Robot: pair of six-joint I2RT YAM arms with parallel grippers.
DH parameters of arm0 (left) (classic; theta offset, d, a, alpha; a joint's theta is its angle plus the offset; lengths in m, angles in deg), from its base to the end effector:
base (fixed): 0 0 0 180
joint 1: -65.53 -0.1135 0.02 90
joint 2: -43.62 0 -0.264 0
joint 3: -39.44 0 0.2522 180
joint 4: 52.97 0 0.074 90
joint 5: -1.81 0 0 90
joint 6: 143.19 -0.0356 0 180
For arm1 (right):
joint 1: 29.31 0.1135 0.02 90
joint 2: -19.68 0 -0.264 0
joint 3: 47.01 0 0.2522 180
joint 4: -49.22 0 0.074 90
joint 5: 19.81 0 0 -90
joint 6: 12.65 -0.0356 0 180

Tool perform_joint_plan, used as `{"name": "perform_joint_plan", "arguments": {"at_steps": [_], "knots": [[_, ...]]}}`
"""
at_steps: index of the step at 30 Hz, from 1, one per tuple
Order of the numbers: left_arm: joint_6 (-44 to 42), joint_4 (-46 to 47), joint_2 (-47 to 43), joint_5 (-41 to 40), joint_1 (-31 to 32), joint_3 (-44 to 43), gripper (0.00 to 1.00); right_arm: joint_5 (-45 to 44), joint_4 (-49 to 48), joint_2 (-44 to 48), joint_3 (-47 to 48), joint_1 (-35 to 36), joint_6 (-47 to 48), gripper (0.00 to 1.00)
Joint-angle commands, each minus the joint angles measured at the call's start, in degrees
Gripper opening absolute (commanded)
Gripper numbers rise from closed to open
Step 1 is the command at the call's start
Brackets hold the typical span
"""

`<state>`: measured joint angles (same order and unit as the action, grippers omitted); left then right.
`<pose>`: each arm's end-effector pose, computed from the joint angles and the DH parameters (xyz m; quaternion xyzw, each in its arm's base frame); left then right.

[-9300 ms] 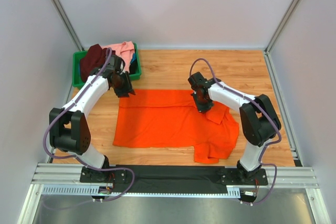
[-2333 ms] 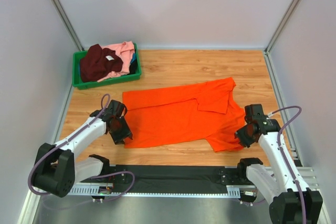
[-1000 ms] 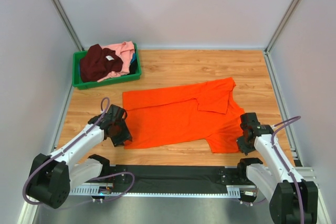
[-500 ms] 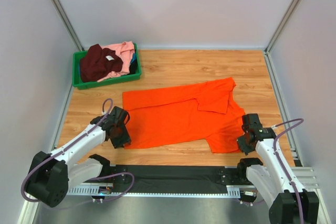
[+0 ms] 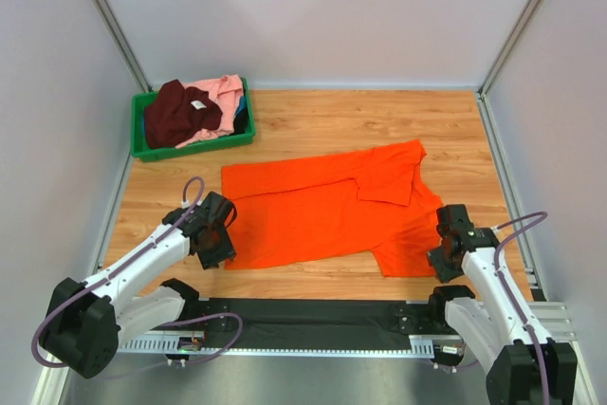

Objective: Fold and stack the t-shirts
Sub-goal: Fold the tshirt

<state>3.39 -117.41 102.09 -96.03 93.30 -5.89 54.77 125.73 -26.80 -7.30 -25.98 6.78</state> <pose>0.1359 -0.0661 0.1745 -0.2539 0.9588 -0.0221 0.1256 0.1017 -0.0036 0.1676 0.5543 0.8194 -0.0721 0.1269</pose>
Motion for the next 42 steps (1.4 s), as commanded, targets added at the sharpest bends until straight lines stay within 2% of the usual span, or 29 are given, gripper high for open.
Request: {"name": "perform_joint_plan", "arguments": {"at_steps": [1,6,15,21,25,27,28,29,32,42], "knots": [[1.61,-0.57,-0.91,0.98,0.44,-0.77,0.49,-1.98,2.04,0.25,3.31,0.18,-1.50,0.38],[1.08,0.75,-0.65,2.21,0.44,-0.16,0.48,-3.13,0.20,-0.98,2.79,0.01,-4.23,0.44],[0.46,1.89,-1.09,3.08,0.44,0.11,0.48,-4.70,-2.18,-5.02,1.21,-0.70,-7.75,0.43],[0.38,2.77,-0.03,3.62,0.44,-0.59,0.48,-5.68,-8.50,-7.75,-3.36,-1.57,-8.79,0.42],[0.46,2.69,0.32,3.35,0.44,-1.30,0.47,-5.59,-10.09,-8.98,-4.51,-1.58,-10.47,0.37],[0.29,2.34,-0.03,3.00,0.44,-1.47,0.48,-5.41,-11.06,-8.72,-5.38,-1.58,-10.99,0.31],[0.46,1.99,-0.64,2.48,0.44,-1.56,0.47,-5.32,-11.41,-8.37,-5.65,-1.58,-11.52,0.19],[0.46,1.81,-0.99,2.47,0.44,-1.56,0.47,-5.41,-11.24,-8.02,-5.57,-1.58,-11.79,0.13],[0.73,1.28,-2.14,1.51,0.44,-1.56,0.48,-5.94,-10.80,-6.88,-5.92,-1.58,-12.05,0.00],[1.43,3.65,-1.44,4.67,0.44,0.81,0.45,-1.98,-5.45,0.68,-3.37,-1.40,-11.26,0.00]]}}
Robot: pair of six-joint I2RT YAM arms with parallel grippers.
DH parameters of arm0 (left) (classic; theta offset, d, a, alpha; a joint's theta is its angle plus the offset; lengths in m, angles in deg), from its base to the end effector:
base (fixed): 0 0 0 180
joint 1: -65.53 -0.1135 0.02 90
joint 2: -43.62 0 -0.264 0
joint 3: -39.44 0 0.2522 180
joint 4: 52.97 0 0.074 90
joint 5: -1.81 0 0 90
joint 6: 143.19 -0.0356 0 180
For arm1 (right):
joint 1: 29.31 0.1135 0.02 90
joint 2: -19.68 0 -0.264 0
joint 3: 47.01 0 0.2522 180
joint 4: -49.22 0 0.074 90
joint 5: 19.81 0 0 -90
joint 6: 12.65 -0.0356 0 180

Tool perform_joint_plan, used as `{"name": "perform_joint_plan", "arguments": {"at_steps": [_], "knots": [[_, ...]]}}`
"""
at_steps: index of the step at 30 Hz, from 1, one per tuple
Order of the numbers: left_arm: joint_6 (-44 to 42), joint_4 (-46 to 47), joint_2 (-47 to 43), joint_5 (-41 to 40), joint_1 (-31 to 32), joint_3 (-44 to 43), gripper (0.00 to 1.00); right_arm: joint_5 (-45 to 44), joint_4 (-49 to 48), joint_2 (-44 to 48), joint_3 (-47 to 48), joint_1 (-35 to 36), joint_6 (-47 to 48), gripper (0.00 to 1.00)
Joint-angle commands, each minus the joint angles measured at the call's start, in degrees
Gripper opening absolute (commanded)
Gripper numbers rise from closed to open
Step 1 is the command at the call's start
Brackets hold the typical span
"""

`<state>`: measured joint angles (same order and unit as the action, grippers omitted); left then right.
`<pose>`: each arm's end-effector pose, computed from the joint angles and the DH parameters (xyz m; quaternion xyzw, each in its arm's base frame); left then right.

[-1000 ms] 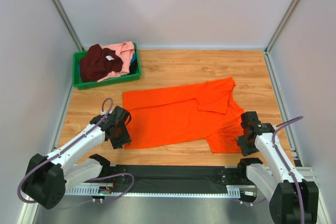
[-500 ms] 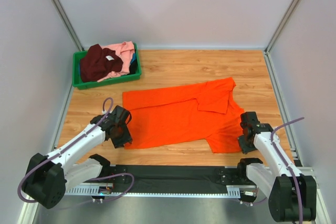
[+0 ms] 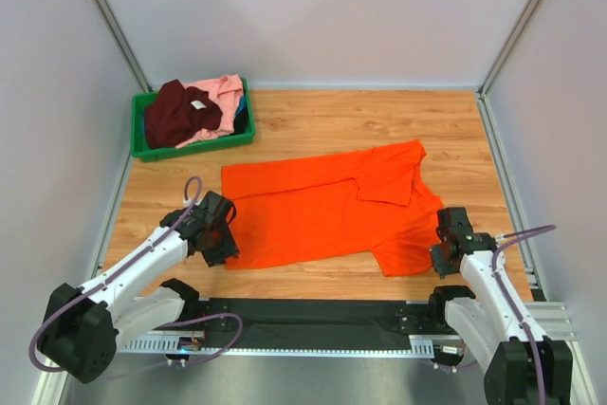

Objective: Fold and stack the t-shirts
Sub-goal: Fold the tshirt

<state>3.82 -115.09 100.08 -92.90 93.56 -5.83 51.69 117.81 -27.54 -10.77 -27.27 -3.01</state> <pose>0.1364 -0.0693 0.1797 -0.2531 0.9556 -0.0680 0.1344 0.1081 -0.0075 0.1533 0.6320 0.7529 -0.0614 0.1729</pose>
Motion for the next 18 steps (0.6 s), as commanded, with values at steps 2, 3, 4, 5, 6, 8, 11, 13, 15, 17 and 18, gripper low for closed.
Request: {"name": "perform_joint_plan", "arguments": {"at_steps": [2,3,4,5,6,8,11,13,15,17,18], "knots": [[1.34,1.08,1.19,1.81,0.27,1.18,0.45,1.71,3.18,3.10,1.42,-0.11,-0.86,0.00],[2.39,0.99,1.28,1.98,0.27,1.79,0.46,1.89,3.88,3.71,1.69,-0.11,-0.59,0.00],[2.92,0.99,1.36,2.16,0.36,2.15,0.46,2.06,3.97,4.33,1.95,-0.11,-0.33,0.00],[3.36,1.59,1.36,2.34,0.36,2.59,0.48,2.24,4.23,4.59,2.21,-0.02,-0.07,0.00],[3.45,1.95,1.19,2.08,0.36,3.20,0.48,2.94,4.32,4.77,2.39,0.06,0.46,0.00],[4.94,1.52,1.19,1.46,0.45,3.12,0.48,3.47,4.32,5.30,2.04,0.59,0.73,0.00],[5.83,0.64,1.89,0.15,0.45,2.68,0.48,4.61,4.67,6.61,1.16,1.29,1.17,0.00],[6.09,-1.11,2.59,-0.65,0.45,1.72,0.48,4.70,5.02,7.66,1.07,1.21,1.87,0.00],[5.74,-4.02,2.86,-1.70,0.53,0.49,0.48,4.18,5.72,9.16,1.42,1.21,2.22,0.00],[5.39,-5.86,0.77,-3.63,0.53,-0.13,0.48,4.17,6.25,9.87,1.69,1.21,2.57,0.00],[5.04,-5.87,-0.21,-3.81,0.53,-0.22,0.48,4.78,6.17,10.39,1.69,1.21,2.66,0.00]]}}
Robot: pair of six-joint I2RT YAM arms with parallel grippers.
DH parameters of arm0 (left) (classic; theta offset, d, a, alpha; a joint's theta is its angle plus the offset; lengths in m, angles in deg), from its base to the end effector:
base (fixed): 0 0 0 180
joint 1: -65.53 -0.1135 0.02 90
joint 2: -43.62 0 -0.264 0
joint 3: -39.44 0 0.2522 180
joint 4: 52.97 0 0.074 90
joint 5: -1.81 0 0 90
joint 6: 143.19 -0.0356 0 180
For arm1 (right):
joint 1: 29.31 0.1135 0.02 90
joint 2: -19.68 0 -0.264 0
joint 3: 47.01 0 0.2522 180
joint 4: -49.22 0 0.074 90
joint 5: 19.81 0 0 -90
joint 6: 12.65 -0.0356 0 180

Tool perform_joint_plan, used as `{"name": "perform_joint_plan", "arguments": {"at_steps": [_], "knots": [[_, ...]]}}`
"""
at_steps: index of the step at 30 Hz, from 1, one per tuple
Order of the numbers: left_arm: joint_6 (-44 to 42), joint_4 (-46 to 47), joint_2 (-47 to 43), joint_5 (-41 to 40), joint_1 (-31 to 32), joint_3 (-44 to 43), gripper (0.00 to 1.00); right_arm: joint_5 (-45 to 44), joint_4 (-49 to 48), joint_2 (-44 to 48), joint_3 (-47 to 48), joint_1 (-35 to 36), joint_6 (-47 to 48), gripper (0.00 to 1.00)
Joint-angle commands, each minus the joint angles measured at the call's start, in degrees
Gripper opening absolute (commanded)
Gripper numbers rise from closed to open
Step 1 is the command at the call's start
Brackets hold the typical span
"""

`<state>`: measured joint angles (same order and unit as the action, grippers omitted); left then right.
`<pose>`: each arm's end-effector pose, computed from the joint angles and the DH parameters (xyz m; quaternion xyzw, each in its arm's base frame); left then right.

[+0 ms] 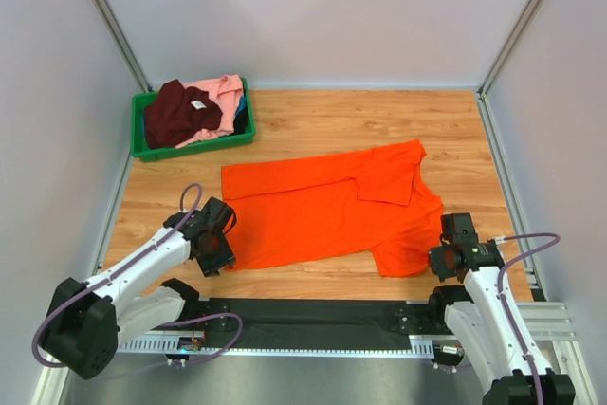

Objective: Fold and stack the t-shirts
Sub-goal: Fold the tshirt

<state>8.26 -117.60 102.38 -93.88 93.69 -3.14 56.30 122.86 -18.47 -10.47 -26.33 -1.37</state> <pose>0.1275 -0.0643 0.1609 -0.2890 0.9527 -0.0213 0.0916 0.0925 -0.0037 0.1645 0.6166 0.7676 -0.0074 0.1748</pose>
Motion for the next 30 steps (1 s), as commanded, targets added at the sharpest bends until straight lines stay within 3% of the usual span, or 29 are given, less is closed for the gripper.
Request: {"name": "perform_joint_plan", "arguments": {"at_steps": [1,9,12,16,21,24,30], "knots": [[0.43,-3.36,-3.64,-2.83,0.49,-2.82,0.48,0.53,1.03,1.50,1.30,0.27,1.20,0.00],[8.15,-3.44,-5.77,1.65,0.58,-0.62,0.51,2.37,-0.29,2.82,-0.90,0.36,2.60,0.00],[16.65,-5.98,-7.25,2.09,0.58,-0.27,0.53,3.25,-0.11,4.05,-0.64,0.27,3.22,0.00],[29.91,-10.11,-17.15,1.57,0.49,0.34,0.52,3.52,0.68,5.45,0.24,0.36,4.01,0.00],[37.51,-11.36,-25.97,-2.39,0.49,2.01,0.52,4.31,-0.28,6.51,-0.46,0.36,4.19,0.00],[37.78,-9.60,-24.23,-1.69,0.49,2.28,0.52,4.57,-1.86,6.08,-1.51,0.27,3.92,0.00],[37.78,-6.70,-9.75,1.91,0.58,0.70,0.51,4.57,-3.28,3.96,-0.90,0.27,4.36,0.00]]}}
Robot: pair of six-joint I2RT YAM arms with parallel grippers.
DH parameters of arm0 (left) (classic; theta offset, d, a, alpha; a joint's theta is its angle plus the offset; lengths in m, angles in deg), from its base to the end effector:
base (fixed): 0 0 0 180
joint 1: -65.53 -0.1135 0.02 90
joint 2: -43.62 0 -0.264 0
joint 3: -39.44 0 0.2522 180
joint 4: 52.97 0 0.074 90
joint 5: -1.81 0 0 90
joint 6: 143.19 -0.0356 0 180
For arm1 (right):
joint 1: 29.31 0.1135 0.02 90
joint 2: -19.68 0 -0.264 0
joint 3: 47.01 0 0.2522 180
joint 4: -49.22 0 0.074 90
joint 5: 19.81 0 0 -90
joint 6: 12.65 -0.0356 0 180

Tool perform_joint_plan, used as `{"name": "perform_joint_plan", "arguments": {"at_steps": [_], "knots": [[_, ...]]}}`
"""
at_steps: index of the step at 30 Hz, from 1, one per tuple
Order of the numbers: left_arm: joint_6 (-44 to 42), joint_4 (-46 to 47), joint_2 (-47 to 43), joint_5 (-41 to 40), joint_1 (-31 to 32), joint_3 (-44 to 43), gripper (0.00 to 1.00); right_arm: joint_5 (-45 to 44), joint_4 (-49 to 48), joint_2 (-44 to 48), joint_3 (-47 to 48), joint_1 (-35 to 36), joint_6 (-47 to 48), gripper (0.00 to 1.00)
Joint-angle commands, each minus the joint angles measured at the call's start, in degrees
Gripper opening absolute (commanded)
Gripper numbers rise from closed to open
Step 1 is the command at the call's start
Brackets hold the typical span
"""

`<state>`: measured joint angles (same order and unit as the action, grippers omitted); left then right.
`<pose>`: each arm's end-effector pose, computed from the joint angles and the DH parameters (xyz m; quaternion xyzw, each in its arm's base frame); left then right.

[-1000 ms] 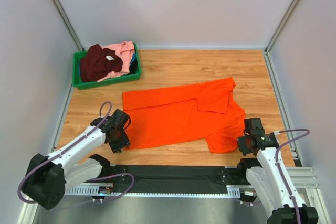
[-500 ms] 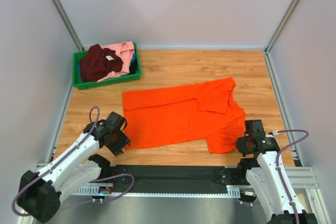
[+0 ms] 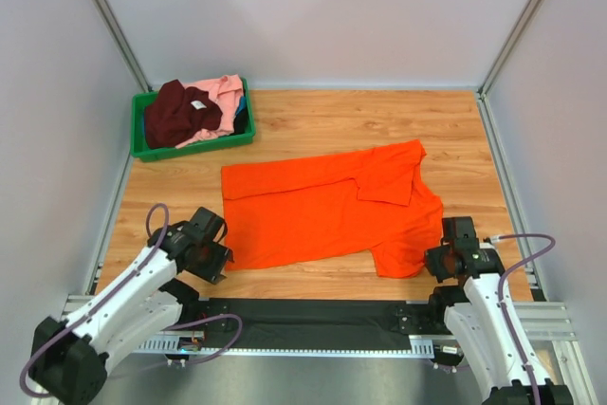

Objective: Fold and stack the t-shirts
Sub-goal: Fold the tshirt

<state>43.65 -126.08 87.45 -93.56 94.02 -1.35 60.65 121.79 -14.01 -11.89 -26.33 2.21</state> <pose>0.0962 -0.0484 0.1767 -0.5617 0.8172 -0.0856 0.0966 0.0879 -0.0013 0.1630 0.5900 0.7865 0.0392 0.1785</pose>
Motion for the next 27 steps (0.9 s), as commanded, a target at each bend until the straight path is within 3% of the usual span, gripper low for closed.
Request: {"name": "perform_joint_plan", "arguments": {"at_steps": [1,14,17,18,20,27], "knots": [[2.65,1.52,5.99,1.33,0.25,-1.45,0.51,0.22,-2.12,-0.58,0.78,0.27,0.95,0.00],[4.77,11.27,8.63,0.18,0.25,3.03,0.51,-0.92,-0.97,1.35,2.01,0.36,2.18,0.00],[4.07,13.12,10.83,0.44,0.25,3.29,0.38,-2.75,0.25,1.52,2.63,0.27,2.71,0.00],[3.89,14.17,11.53,0.62,0.16,3.38,0.22,-3.46,0.87,1.87,3.50,0.27,2.97,0.00],[2.14,14.09,11.62,0.27,0.16,2.86,0.00,-5.56,3.85,2.31,5.17,0.27,4.46,0.00],[-0.68,5.31,10.83,-8.78,0.07,-5.31,0.00,-10.67,5.89,0.39,15.19,0.27,10.97,0.00]]}}
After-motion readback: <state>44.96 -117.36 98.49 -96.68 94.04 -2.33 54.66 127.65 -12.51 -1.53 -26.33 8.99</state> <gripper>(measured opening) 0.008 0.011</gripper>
